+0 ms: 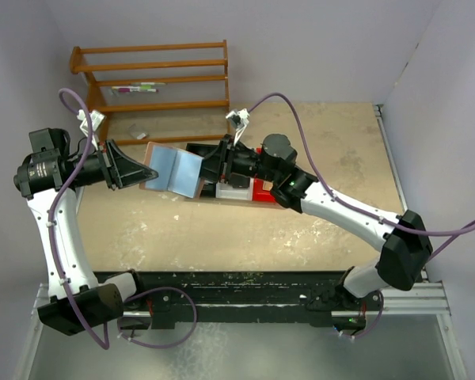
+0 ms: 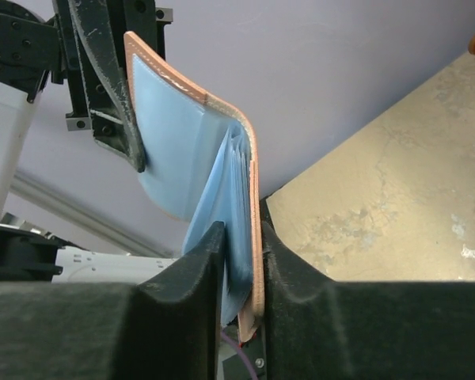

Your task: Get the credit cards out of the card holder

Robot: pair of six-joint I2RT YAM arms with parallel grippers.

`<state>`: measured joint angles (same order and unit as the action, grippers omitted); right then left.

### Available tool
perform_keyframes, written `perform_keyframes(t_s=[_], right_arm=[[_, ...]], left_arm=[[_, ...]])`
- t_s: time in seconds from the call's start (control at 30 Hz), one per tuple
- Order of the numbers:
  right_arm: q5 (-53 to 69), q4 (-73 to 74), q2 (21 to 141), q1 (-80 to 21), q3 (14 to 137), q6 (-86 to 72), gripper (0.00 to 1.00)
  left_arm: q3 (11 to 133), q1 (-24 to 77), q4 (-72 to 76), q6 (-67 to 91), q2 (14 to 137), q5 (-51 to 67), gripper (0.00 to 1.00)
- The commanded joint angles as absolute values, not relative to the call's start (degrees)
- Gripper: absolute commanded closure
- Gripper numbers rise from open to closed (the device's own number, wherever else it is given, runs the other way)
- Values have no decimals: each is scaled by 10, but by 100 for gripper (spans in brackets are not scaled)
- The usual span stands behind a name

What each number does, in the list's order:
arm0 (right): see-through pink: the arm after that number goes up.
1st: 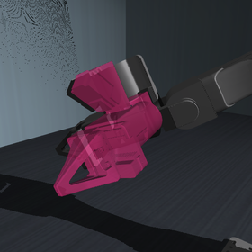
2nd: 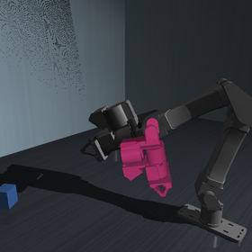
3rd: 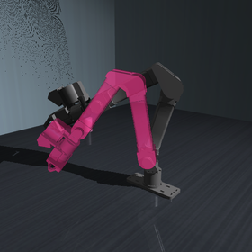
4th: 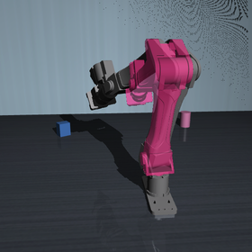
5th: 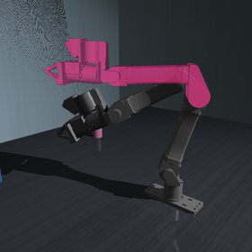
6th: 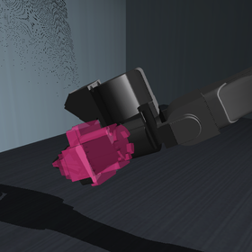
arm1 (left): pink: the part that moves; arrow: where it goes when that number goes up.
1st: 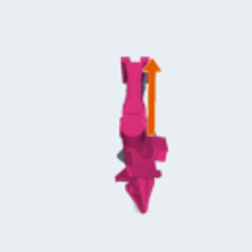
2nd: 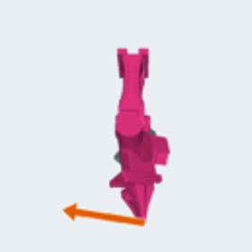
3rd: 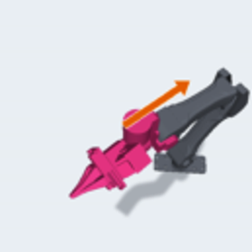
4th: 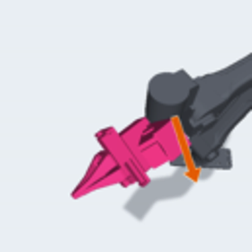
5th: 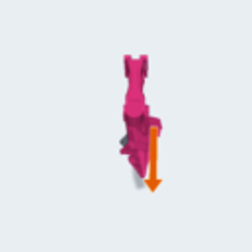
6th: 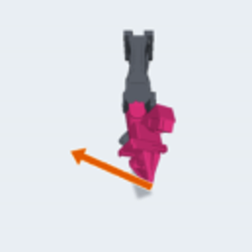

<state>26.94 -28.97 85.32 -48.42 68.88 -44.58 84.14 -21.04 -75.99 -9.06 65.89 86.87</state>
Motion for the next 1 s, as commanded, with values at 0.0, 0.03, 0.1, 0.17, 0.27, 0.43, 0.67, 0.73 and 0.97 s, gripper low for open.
perform_keyframes(t_s=[0.0, 0.03, 0.1, 0.17, 0.27, 0.43, 0.67, 0.73, 0.97], right_arm=[[266, -305, 821, -493, 714, -428, 82], [269, -307, 818, -495, 714, -430, 87], [260, -289, 812, -502, 722, -423, 100], [222, -227, 809, -515, 747, -395, 100], [91, -41, 833, -540, 834, -348, 100], [-131, 228, 928, -579, 1003, -299, 100], [-277, 319, 989, -618, 1081, -264, 100], [-300, 333, 1002, -628, 1104, -255, 100], [-354, 399, 1059, -657, 1201, -231, 100]], left_arm=[[863, -211, -743, -86, 648, 1029, 100], [862, -211, -740, -89, 648, 1028, 100], [861, -211, -734, -103, 647, 998, 93], [859, -211, -729, -139, 644, 930, 82], [815, -211, -577, -68, 611, 790, 62], [744, -210, -437, -78, 525, 662, 23], [709, -202, -497, -195, 540, 731, 2], [685, -183, -472, -191, 540, 712, 3], [620, -36, -365, -129, 553, 557, 4]])
